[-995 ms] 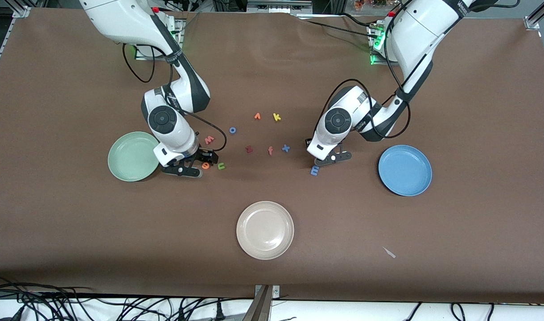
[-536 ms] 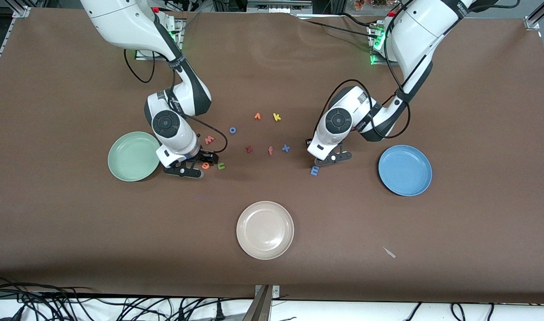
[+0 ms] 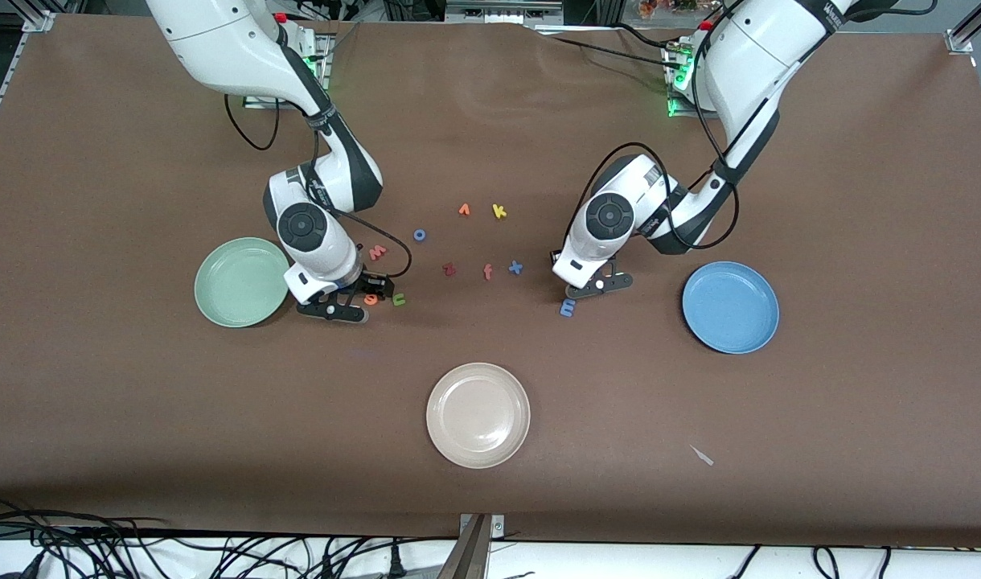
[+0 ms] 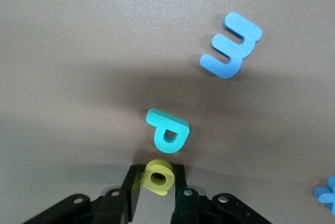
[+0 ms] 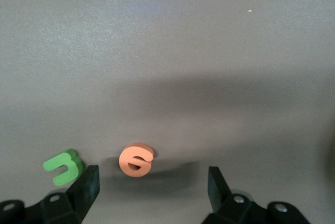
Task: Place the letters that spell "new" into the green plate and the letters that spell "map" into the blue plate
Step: 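Grasp the yellow letter with the left gripper while the right gripper lowers, then drop the yellow letter on the blue plate while the right gripper grasps orange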
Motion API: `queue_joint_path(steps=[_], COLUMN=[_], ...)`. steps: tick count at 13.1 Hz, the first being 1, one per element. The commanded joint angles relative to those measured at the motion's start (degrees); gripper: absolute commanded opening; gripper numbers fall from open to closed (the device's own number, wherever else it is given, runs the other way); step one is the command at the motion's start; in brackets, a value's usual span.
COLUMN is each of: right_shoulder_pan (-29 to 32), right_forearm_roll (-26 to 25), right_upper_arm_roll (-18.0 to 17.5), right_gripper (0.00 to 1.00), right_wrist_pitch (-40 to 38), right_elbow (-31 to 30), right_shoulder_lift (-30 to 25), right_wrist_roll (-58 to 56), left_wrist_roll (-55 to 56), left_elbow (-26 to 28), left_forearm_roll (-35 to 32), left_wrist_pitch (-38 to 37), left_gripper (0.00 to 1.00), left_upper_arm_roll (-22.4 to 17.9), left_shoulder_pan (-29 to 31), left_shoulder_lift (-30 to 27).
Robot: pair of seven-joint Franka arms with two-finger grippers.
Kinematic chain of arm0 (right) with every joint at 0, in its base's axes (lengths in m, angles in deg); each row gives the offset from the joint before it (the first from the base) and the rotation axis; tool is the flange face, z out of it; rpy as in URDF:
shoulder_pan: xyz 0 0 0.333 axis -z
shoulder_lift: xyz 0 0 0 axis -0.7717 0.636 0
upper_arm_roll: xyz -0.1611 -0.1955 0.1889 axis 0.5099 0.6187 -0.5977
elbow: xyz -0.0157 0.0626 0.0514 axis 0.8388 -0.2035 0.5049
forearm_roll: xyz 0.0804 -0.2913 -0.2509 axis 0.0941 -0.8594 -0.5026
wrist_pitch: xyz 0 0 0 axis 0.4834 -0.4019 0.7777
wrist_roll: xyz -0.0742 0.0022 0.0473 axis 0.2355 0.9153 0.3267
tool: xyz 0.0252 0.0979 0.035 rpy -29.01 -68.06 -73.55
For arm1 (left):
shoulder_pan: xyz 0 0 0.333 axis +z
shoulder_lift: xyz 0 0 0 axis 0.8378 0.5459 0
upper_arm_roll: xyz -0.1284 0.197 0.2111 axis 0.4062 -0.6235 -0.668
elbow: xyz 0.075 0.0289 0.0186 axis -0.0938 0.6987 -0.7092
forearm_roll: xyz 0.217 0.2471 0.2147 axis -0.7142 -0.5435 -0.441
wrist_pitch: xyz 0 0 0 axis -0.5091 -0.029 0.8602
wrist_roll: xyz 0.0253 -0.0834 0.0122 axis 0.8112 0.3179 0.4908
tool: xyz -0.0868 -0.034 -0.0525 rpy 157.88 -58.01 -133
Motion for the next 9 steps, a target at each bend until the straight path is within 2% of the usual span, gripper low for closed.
queue_joint_path(steps=[1, 3, 5, 9], right_shoulder_pan=[-0.3, -0.5, -0.5, -0.5], right_forearm_roll=[0.5, 0.5, 0.5, 0.5], right_upper_arm_roll=[0.1, 0.1, 0.1, 0.1], right_gripper=[0.83, 0.78, 0.77, 0.77], right_wrist_pitch=[0.7, 1.0, 1.5, 1.5], right_elbow=[0.6, 0.6, 1.3, 1.4], right_shoulder_lift=[0.8, 1.0, 1.7, 1.7], right_wrist_roll=[0.4, 0.4, 0.4, 0.4], left_wrist_roll=[1.1, 0.2, -2.8, -12.9], left_elbow=[-0.1, -0.6, -2.6, -3.7], left_forearm_roll=[-2.0, -2.0, -1.7, -1.3], left_wrist_pitch=[-0.6, -5.3, -12.4, -19.6], left_gripper=[0.05, 0.05, 0.06, 0.08], left_upper_arm_roll=[-0.1, 0.0, 0.0, 0.0], left_shoulder_pan=[0.6, 1.9, 3.4, 11.4], left_shoulder_lift=[-2.2, -7.2, -10.6, -15.0])
